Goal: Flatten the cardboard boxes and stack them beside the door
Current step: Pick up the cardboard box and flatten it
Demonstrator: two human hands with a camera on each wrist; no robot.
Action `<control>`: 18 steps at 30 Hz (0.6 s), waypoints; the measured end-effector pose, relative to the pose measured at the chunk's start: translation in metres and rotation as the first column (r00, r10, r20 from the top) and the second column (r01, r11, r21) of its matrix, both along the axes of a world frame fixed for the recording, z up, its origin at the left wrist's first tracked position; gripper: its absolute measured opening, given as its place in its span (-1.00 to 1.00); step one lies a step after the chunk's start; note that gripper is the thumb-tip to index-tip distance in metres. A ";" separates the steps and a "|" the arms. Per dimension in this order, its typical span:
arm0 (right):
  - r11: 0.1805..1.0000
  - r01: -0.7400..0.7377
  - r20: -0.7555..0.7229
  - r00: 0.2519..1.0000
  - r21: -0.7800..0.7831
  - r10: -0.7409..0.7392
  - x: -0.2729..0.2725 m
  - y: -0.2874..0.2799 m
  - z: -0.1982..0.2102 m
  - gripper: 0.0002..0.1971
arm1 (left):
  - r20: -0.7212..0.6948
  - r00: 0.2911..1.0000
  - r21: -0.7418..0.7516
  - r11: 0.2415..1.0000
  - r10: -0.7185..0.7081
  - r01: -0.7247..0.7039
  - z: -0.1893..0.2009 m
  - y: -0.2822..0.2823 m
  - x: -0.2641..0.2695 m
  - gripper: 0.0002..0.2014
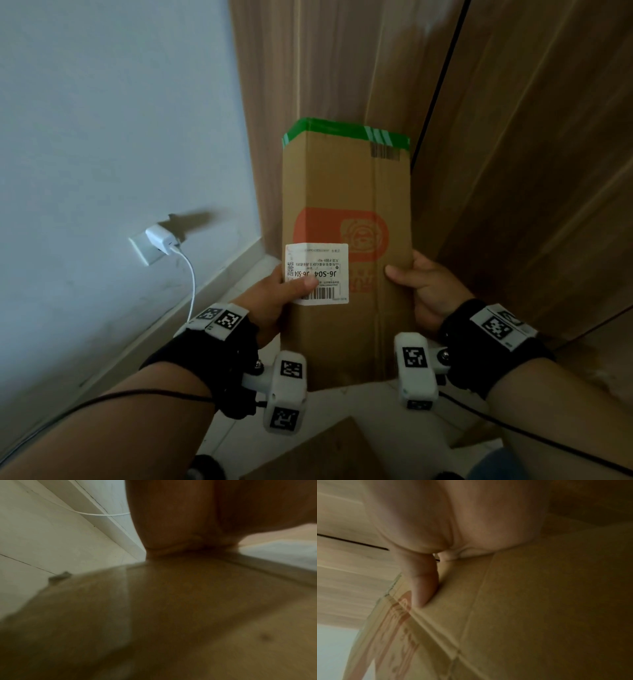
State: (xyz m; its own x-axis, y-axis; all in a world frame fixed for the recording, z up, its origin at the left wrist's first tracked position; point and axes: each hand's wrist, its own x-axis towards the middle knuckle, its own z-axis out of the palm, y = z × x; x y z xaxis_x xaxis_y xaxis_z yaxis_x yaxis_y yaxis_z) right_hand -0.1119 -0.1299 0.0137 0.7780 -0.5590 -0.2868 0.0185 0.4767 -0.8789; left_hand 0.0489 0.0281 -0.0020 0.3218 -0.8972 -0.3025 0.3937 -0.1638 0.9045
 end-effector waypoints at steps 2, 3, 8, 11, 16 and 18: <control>1.000 -0.009 -0.036 0.999 -0.027 0.008 0.003 0.000 0.000 -0.64 | 0.022 0.998 0.028 0.998 0.052 -0.053 -0.003 0.000 0.003 -0.36; 0.999 -0.012 -0.051 0.999 -0.032 0.010 0.004 -0.001 -0.002 -0.65 | 0.029 0.997 0.044 0.997 0.068 -0.069 -0.005 -0.001 0.004 -0.39; 0.999 0.024 -0.070 0.997 -0.036 -0.026 0.009 -0.002 -0.008 -0.54 | 0.110 0.976 0.095 0.976 0.188 -0.198 -0.012 -0.006 0.004 -0.54; 0.999 0.017 -0.024 1.000 0.045 -0.016 0.005 -0.008 -0.009 -0.51 | 0.143 0.958 0.094 0.960 0.249 -0.263 -0.017 -0.007 0.009 -0.53; 0.974 -0.136 0.091 0.988 0.179 0.121 -0.006 -0.023 -0.016 -0.20 | 0.061 0.979 0.053 0.979 0.194 -0.197 -0.020 -0.007 0.009 -0.27; 0.967 -0.148 0.117 0.985 0.208 0.126 -0.006 -0.023 -0.018 -0.19 | 0.053 0.991 0.037 0.992 0.120 -0.122 -0.020 -0.007 0.007 -0.17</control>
State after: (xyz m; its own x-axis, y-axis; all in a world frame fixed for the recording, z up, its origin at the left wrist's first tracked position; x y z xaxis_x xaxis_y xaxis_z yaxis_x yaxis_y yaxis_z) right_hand -0.1177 -0.1524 -0.0041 0.8742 -0.3787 -0.3038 0.0239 0.6586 -0.7521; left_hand 0.0558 0.0207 -0.0220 0.4434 -0.8379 -0.3183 0.3669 -0.1543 0.9174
